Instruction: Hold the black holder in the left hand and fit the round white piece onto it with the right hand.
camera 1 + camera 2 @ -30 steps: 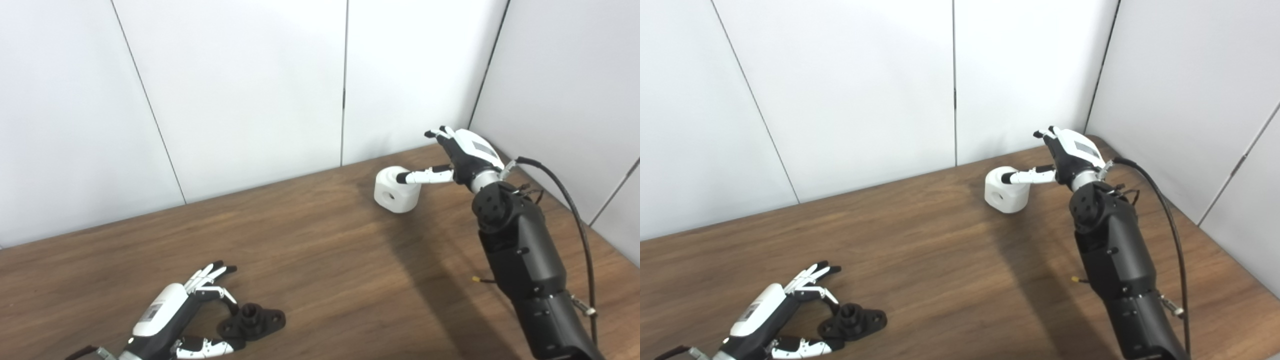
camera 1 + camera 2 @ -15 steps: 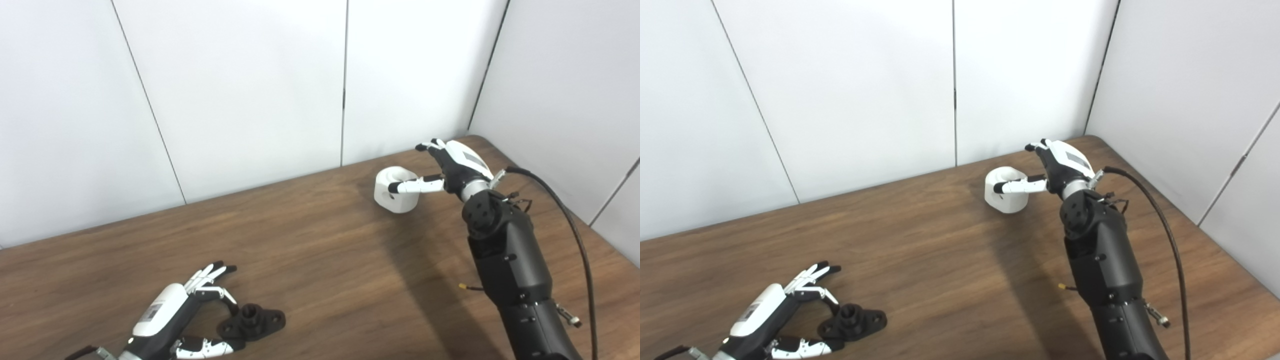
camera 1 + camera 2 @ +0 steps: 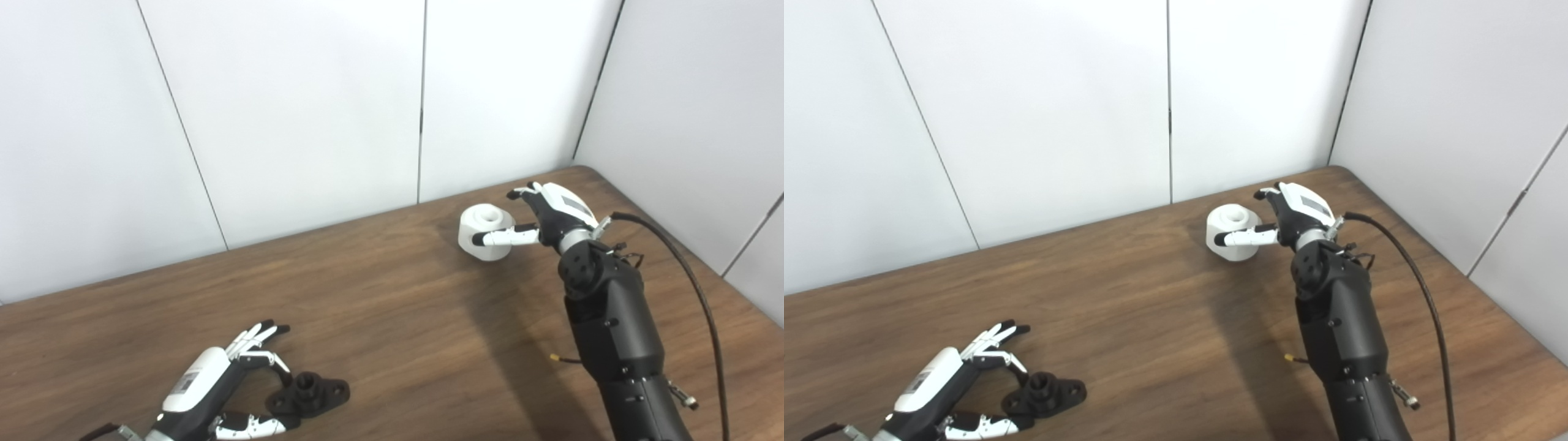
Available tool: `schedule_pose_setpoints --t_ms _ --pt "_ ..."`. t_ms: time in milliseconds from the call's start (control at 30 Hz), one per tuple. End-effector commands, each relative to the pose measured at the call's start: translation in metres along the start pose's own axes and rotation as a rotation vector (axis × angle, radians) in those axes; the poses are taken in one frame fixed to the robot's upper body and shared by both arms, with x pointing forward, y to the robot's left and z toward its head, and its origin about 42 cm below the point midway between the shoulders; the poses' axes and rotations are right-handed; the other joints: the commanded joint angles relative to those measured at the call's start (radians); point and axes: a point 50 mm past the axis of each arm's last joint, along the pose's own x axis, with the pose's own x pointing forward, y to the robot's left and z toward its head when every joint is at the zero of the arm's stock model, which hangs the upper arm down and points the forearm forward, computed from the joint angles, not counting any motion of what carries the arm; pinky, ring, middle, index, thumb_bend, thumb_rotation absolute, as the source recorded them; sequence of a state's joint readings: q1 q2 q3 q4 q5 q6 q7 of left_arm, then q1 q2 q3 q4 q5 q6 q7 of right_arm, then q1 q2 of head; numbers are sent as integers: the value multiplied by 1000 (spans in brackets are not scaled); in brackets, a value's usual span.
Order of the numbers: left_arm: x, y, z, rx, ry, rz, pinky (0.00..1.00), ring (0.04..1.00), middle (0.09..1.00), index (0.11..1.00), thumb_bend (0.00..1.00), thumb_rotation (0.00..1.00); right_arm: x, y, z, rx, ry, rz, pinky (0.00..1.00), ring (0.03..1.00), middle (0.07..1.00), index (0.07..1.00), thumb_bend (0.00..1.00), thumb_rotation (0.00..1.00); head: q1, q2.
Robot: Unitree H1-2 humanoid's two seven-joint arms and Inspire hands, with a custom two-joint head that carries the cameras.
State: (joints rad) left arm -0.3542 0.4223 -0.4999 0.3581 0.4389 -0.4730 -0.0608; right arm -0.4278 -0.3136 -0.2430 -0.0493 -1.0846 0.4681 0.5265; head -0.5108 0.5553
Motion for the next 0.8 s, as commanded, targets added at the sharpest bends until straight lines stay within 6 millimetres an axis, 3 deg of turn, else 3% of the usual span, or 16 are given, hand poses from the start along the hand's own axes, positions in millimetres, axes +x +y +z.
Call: schedule_pose_setpoints --t_ms 0,767 --pt "-46 -39 -28 20 162 -228 1000 1000 940 482 524 60 1 -15 10 7 -16 -51 795 924 1000 870 1000 615 -2 1" --pt "-47 -42 -26 28 155 -226 1000 1000 935 482 524 61 12 1 20 -49 7 -50 789 942 1000 879 1000 538 22 6"
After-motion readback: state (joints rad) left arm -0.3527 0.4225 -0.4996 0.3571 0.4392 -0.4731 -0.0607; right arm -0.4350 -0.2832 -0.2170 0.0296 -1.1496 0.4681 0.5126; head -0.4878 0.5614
